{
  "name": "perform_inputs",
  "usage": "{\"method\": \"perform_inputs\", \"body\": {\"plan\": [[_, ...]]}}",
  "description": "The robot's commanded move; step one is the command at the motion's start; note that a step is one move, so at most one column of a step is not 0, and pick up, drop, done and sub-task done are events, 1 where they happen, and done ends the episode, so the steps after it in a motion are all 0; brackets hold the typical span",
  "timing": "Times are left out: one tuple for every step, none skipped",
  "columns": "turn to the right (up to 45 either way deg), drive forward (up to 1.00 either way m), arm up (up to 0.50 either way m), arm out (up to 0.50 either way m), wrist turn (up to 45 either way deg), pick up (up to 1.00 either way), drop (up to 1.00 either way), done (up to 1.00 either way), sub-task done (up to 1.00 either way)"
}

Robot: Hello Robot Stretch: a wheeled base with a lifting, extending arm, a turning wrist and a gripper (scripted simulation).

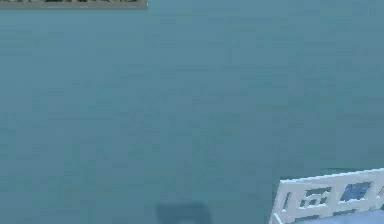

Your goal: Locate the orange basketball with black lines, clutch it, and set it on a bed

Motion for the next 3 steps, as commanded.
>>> {"method": "perform_inputs", "body": {"plan": [[0.0,0.00,-0.40,0.00,0.0,0.00,0.00,0.00,0.00],[0.0,0.00,-0.32,0.00,0.0,0.00,0.00,0.00,0.00],[0.0,0.00,0.00,0.00,0.0,0.00,1.00,0.00,0.00]]}}
